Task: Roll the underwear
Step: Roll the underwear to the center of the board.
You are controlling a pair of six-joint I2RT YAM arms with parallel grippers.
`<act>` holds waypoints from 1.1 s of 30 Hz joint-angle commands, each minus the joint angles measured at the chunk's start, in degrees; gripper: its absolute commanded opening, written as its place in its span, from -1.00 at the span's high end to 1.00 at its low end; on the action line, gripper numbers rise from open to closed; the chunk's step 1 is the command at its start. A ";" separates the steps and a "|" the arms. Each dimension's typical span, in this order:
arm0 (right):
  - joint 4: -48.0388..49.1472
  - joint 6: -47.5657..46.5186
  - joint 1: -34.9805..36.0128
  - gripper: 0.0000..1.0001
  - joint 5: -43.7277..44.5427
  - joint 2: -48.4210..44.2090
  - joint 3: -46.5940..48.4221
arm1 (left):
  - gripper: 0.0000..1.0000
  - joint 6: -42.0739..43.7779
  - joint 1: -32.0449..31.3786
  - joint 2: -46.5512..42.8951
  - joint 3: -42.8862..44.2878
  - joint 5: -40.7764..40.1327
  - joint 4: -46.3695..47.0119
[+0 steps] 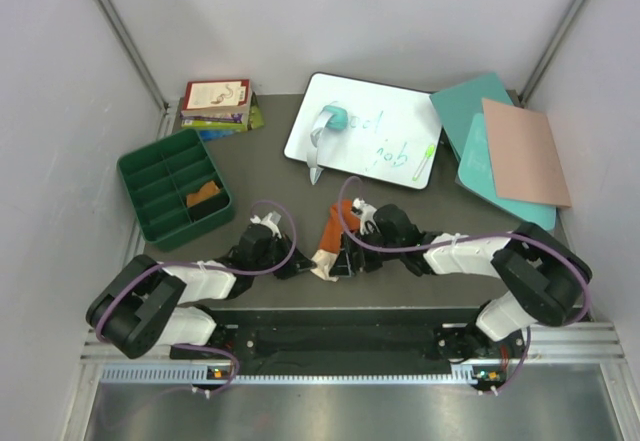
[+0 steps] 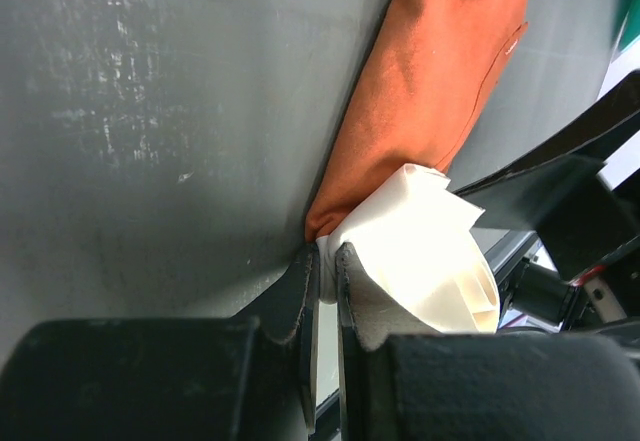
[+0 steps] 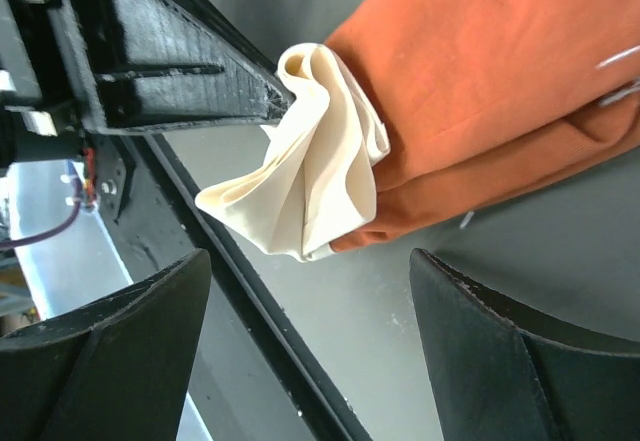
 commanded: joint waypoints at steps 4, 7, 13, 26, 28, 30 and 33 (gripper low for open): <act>-0.44 -0.19 3.20 -0.60 4.79 1.58 2.03 | 0.91 0.27 -0.96 -0.38 1.11 -2.56 -5.29; -0.26 0.33 3.99 -0.60 6.54 3.25 2.37 | 0.91 0.18 -1.22 -0.29 1.29 -2.47 -5.37; -1.84 2.79 4.17 -0.52 12.42 5.10 3.34 | 0.92 0.00 -1.84 -0.64 1.38 -2.47 -5.29; -13.71 3.76 4.16 0.91 19.47 8.26 6.60 | -0.11 7.03 -2.10 -5.21 1.72 -2.29 -5.37; -14.32 3.32 3.99 0.95 19.56 8.44 6.60 | -0.16 9.48 -2.10 -5.13 3.22 -4.22 -6.95; -14.41 2.80 3.99 0.98 19.12 8.53 6.77 | -0.19 10.90 -2.01 -4.25 4.97 -5.45 -8.18; -14.33 2.44 3.90 0.99 18.51 8.88 7.03 | -0.20 13.18 -2.01 -1.97 6.47 -5.19 -7.40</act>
